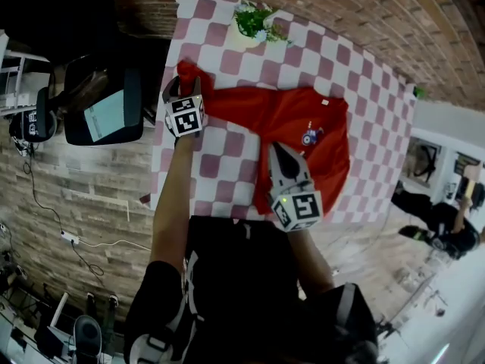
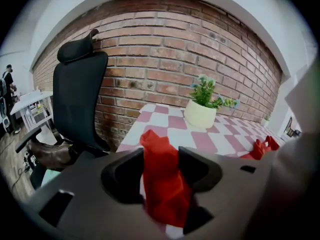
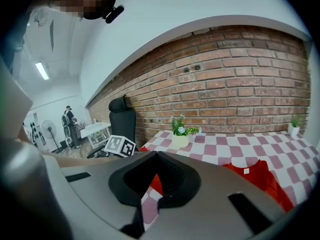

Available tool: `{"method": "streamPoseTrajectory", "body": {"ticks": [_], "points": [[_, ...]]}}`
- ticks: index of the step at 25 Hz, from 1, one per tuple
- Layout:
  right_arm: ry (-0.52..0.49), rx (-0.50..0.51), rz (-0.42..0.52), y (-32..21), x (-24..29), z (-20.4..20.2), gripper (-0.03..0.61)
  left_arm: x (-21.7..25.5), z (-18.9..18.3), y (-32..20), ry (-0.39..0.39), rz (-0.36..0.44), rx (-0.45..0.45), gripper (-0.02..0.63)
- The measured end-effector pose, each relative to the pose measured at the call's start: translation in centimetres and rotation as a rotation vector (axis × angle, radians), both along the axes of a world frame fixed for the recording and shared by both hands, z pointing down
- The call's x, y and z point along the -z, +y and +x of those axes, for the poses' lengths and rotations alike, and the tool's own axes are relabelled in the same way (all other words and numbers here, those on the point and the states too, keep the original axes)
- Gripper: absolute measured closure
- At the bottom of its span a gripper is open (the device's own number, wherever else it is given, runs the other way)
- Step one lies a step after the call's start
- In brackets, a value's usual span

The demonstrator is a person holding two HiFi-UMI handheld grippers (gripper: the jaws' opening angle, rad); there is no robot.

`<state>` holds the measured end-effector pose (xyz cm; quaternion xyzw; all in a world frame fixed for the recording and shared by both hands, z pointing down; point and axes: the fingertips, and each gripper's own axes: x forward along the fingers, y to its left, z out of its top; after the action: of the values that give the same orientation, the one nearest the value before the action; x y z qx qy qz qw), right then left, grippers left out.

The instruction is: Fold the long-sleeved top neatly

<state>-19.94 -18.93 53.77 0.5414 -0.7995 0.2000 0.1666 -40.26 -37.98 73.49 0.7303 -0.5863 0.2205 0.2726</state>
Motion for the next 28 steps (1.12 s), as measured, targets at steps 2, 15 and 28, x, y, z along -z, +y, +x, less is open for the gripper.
{"method": "streamPoseTrajectory", "body": {"ticks": [2, 15, 28], "points": [[0.003, -0.007, 0.005, -0.1, -0.2, 0.1, 0.571, -0.1, -0.4, -0.2, -0.013, -0.005, -0.009, 0.518], [-0.006, -0.11, 0.041, 1.9, 1.1, 2.5, 0.571, 9.1, 1.0, 2.1, 0.054, 0.178, -0.155, 0.56], [-0.029, -0.237, 0.077, 9.4, 2.8, 10.7, 0.571, 22.3, 10.5, 8.4, 0.114, 0.411, -0.349, 0.56]]}}
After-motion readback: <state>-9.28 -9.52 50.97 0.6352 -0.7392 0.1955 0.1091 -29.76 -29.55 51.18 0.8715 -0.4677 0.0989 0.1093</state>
